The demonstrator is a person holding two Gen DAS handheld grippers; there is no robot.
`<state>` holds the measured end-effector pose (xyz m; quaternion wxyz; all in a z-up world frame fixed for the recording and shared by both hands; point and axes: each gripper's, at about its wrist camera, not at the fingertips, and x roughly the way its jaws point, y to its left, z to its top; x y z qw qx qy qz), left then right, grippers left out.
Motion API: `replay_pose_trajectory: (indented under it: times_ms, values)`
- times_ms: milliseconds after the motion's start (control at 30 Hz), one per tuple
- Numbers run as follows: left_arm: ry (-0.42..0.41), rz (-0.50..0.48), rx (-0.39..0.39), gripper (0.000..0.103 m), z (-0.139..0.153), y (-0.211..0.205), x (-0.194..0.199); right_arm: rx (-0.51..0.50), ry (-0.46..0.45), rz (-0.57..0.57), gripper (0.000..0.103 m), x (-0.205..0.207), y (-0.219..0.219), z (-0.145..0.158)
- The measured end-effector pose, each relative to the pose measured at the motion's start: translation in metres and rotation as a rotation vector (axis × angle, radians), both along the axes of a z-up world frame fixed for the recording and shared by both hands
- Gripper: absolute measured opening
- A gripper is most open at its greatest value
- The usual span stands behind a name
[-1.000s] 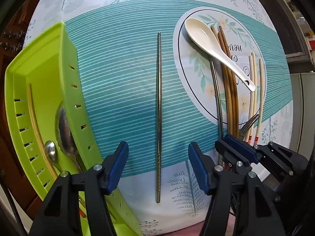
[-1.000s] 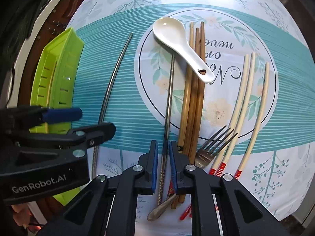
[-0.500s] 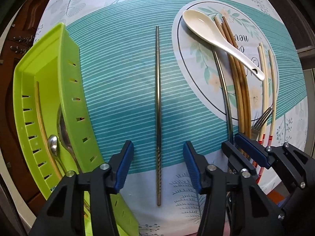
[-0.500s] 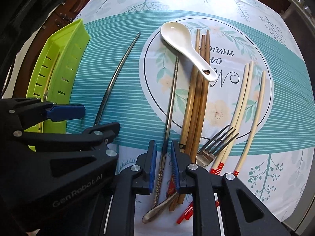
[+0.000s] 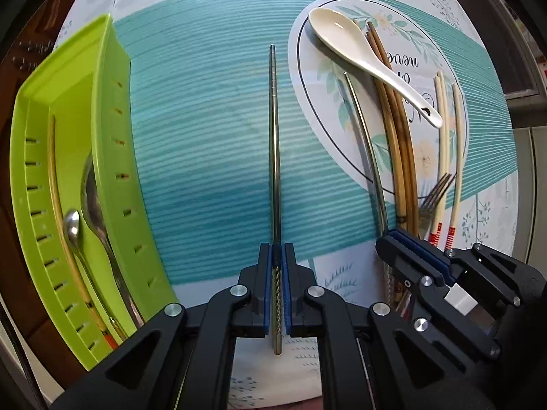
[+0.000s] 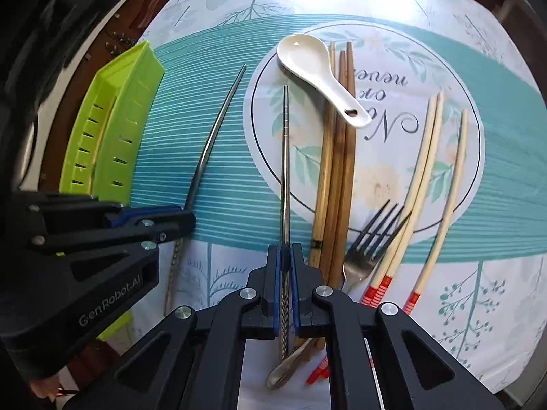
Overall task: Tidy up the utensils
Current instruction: 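Lift the steel chopsticks from the table with both grippers, then lower both steel chopsticks into the green tray and open both grippers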
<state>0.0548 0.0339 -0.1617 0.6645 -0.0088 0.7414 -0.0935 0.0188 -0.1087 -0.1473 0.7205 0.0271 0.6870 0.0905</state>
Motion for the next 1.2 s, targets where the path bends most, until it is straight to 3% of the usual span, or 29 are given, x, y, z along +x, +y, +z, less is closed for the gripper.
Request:
replay_pose_trajectory:
  times_ms: [200, 500, 800, 967, 1200]
  values:
    - [-0.01, 0.03, -0.046, 0.003, 0.015, 0.005, -0.012, 0.144, 0.044, -0.067, 0.005, -0.006, -0.021, 0.007]
    - [-0.074, 0.088, -0.108, 0.003, 0.059, 0.025, -0.018, 0.266, 0.072, -0.068, 0.004, -0.001, -0.023, 0.034]
    - [-0.145, 0.202, -0.096, 0.003, 0.103, 0.093, -0.028, 0.371, 0.083, 0.024, 0.004, 0.028, 0.028, 0.066]
    - [-0.137, 0.275, -0.058, 0.003, 0.095, 0.142, -0.037, 0.402, 0.121, 0.065, 0.004, 0.044, 0.07, 0.067]
    - [-0.128, 0.291, 0.003, 0.003, 0.061, 0.168, -0.041, 0.352, 0.174, 0.125, 0.004, 0.047, 0.133, 0.048]
